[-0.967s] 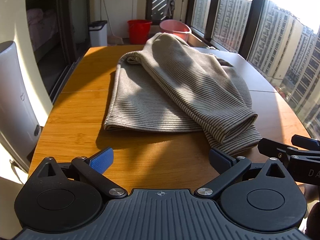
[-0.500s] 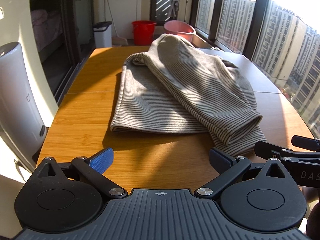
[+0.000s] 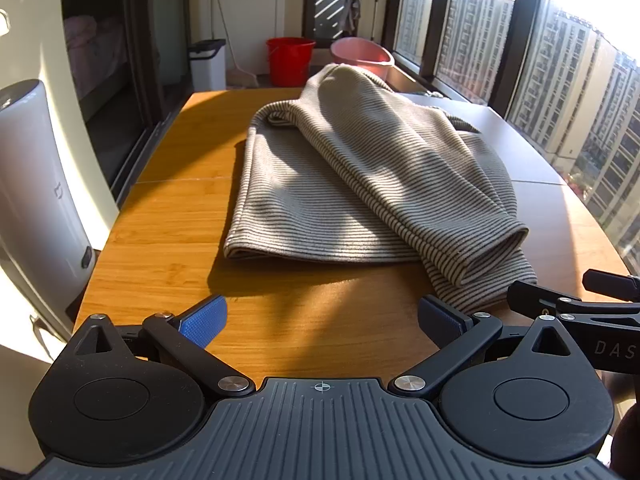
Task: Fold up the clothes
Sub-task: 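Approach the bunched striped sweater with both grippers open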
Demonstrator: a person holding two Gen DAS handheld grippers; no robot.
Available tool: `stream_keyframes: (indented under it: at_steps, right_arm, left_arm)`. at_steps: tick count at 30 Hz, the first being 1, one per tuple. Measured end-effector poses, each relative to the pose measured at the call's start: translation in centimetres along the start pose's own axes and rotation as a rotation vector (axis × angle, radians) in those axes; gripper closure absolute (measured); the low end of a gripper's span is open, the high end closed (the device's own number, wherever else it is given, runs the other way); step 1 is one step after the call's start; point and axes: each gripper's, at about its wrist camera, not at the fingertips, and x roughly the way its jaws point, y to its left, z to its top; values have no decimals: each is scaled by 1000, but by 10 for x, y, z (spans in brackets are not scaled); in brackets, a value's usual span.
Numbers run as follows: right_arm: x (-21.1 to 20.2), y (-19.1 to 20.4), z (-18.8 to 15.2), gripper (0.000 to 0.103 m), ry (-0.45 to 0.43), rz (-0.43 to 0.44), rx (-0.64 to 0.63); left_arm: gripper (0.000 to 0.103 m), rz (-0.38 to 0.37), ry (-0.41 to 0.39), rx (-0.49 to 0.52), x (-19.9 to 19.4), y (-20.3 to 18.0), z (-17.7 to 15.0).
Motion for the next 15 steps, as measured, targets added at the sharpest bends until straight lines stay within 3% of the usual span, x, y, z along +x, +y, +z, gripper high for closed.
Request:
stream_keyframes:
  at_steps: [15]
  right_arm:
    - [1,0,-1,0,6,7,-2]
  left_arm:
    - [0,1,9,-3,0,0,-1]
